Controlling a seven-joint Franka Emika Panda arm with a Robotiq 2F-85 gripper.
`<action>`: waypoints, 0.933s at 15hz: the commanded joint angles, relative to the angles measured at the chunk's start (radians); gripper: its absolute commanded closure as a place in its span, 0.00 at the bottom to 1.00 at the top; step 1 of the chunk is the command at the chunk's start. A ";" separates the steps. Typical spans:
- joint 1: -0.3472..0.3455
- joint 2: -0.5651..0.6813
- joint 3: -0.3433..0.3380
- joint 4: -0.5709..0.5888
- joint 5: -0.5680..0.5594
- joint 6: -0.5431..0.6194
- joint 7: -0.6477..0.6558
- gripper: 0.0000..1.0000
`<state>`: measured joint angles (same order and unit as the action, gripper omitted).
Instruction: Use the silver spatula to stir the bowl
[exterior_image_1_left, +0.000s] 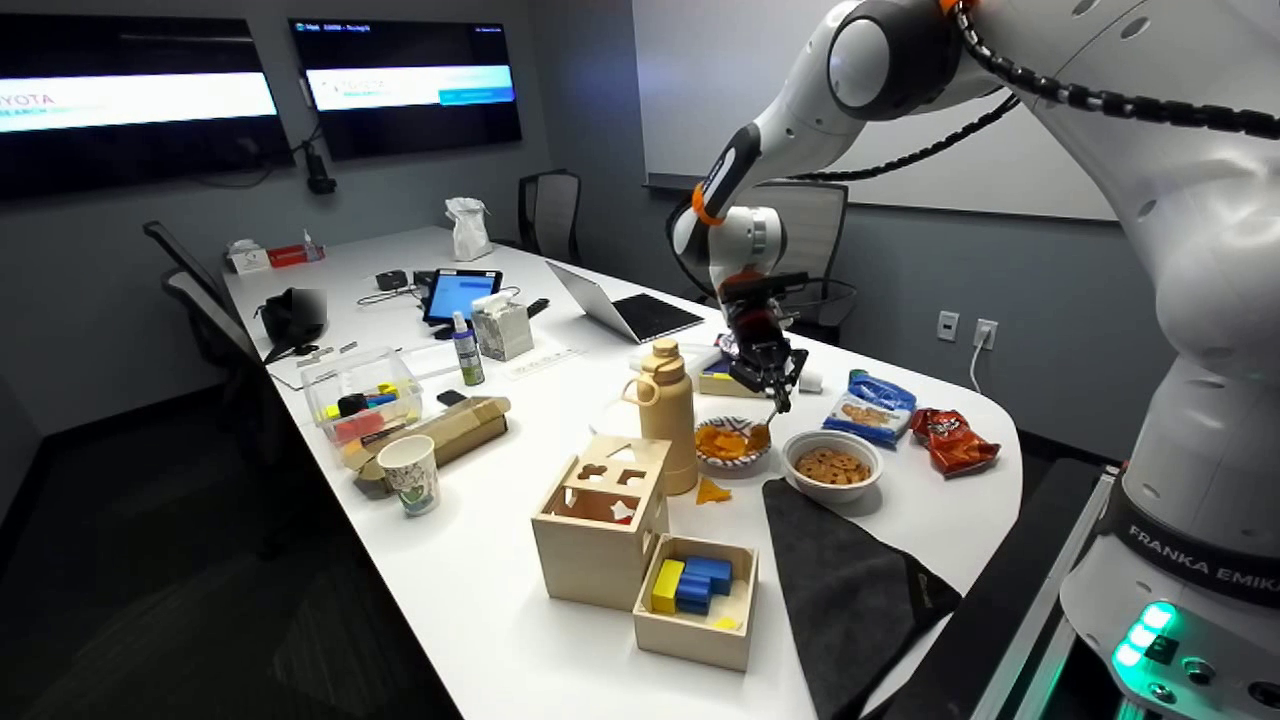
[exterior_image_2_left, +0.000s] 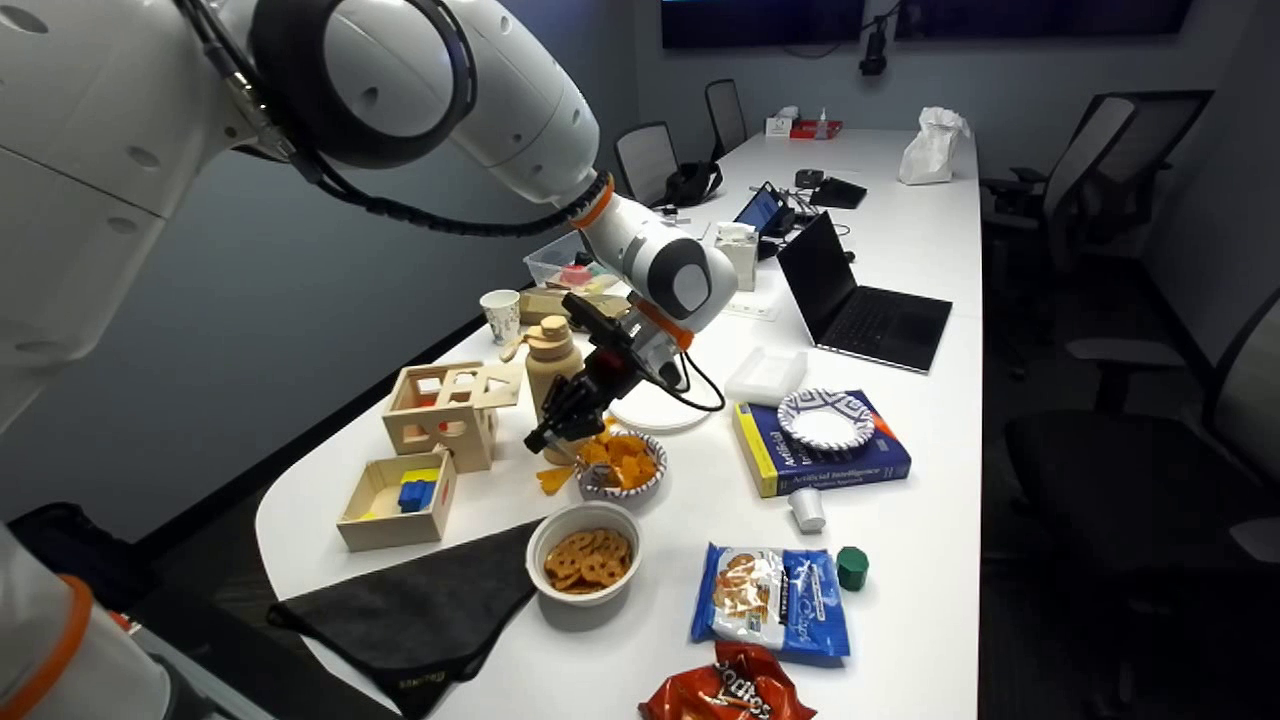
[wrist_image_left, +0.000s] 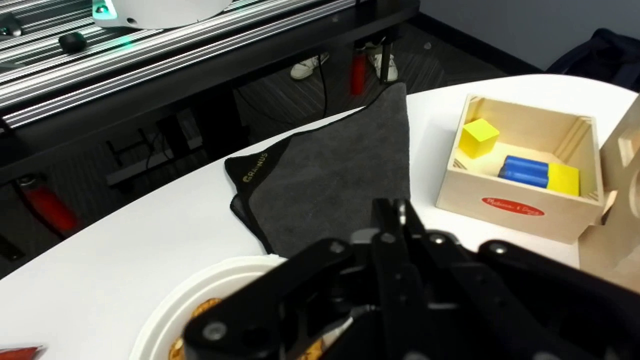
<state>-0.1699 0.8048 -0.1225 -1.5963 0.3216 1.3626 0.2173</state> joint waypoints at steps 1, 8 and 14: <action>0.022 -0.003 -0.014 0.014 -0.022 0.050 0.025 0.99; -0.010 -0.018 0.026 0.000 0.014 0.125 -0.086 0.99; -0.050 -0.003 0.061 0.016 0.054 0.069 -0.214 0.99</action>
<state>-0.1864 0.8013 -0.0864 -1.5950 0.3493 1.4819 0.0612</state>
